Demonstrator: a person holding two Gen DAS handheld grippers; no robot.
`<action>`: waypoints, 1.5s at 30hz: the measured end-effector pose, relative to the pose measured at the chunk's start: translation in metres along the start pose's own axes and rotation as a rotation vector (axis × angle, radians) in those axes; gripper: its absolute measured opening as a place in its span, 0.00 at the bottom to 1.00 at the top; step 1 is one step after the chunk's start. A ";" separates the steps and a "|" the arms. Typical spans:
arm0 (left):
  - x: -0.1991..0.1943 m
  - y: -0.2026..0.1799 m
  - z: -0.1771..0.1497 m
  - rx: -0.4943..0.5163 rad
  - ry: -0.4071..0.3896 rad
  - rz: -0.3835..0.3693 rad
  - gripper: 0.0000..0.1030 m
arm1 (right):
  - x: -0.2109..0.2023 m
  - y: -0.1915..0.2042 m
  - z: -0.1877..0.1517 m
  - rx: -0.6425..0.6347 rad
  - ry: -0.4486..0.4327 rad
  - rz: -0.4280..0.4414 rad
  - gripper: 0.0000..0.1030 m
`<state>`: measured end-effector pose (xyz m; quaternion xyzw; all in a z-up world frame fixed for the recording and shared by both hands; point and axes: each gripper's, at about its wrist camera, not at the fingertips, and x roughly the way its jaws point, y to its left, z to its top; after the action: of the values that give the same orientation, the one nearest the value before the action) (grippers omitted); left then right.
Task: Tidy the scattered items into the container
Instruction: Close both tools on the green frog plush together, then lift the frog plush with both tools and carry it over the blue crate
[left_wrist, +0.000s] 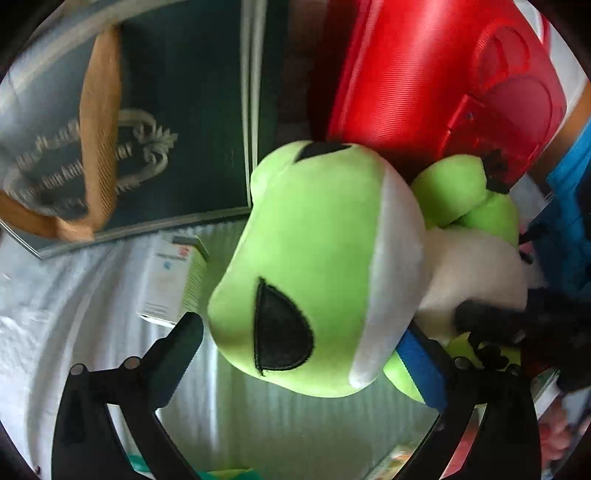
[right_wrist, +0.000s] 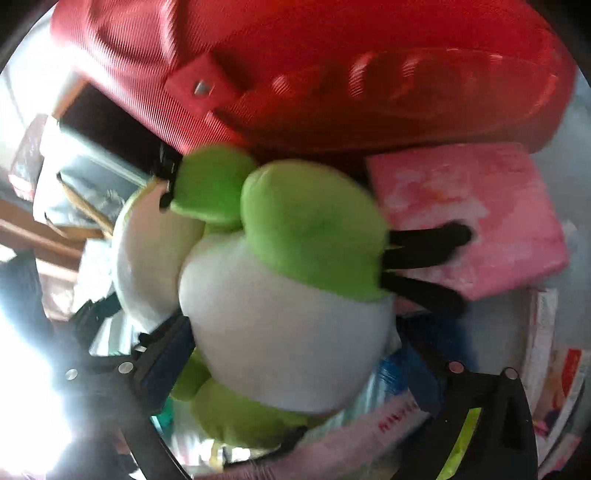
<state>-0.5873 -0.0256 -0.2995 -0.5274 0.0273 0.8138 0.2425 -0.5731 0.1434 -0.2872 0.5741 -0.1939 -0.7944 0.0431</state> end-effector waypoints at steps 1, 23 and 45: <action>-0.001 0.000 -0.003 0.013 -0.021 -0.011 0.95 | -0.001 0.003 -0.002 -0.018 -0.015 -0.007 0.88; -0.239 -0.112 -0.046 0.066 -0.472 0.170 0.75 | -0.226 0.065 -0.084 -0.315 -0.443 0.113 0.78; -0.438 -0.442 -0.110 0.142 -0.645 0.050 0.75 | -0.547 -0.055 -0.251 -0.332 -0.745 0.008 0.78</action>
<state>-0.1639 0.1702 0.1271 -0.2232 0.0188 0.9407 0.2549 -0.1474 0.2887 0.1159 0.2313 -0.0677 -0.9683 0.0650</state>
